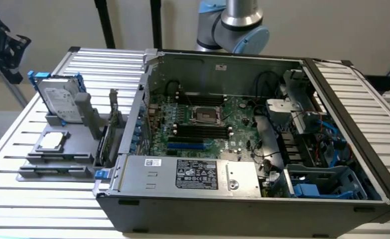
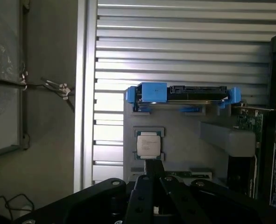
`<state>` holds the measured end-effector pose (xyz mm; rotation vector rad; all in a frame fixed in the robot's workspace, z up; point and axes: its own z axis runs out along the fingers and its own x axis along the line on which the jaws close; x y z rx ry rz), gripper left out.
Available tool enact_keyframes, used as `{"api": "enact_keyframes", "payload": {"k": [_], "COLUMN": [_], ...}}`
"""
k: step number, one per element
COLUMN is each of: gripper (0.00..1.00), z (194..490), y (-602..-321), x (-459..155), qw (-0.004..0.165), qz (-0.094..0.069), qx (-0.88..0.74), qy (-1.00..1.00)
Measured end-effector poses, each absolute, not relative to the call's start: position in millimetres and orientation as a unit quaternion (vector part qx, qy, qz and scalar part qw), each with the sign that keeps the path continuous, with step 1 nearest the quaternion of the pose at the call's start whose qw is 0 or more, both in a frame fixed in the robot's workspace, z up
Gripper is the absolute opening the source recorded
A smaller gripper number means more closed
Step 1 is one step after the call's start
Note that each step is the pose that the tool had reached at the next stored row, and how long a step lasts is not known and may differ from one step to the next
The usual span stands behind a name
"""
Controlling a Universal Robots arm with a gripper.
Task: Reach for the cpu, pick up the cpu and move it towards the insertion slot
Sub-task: 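Pick up the cpu and move it towards the insertion slot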
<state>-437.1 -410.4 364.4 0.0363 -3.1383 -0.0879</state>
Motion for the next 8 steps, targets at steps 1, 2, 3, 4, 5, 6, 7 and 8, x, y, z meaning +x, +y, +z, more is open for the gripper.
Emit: {"api": "enact_keyframes", "payload": {"k": [1, 2, 3, 4, 5, 6, 7, 8], "gripper": [0.12, 0.18, 0.18, 0.30, 0.30, 0.36, 0.42, 0.42], "z": [364.4, 364.4, 364.3, 364.3, 364.3, 364.2, 364.0, 363.6], "y": [-410.4, -410.3, -410.3, -410.4, -410.3, -410.4, -410.4, -410.3], "x": [-437.1, -437.1, -437.1, -437.1, -437.2, -437.2, -437.3, -437.4], "qw": [0.001, 0.001, 0.001, 0.001, 0.001, 0.001, 0.001, 0.001], "qz": [-0.028, -0.028, -0.028, -0.028, -0.028, -0.028, -0.028, -0.028], "qx": [0.012, 0.012, 0.012, 0.012, 0.012, 0.012, 0.012, 0.013], "qy": [-1.000, -1.000, -1.000, -1.000, -1.000, -1.000, -1.000, -1.000]}}
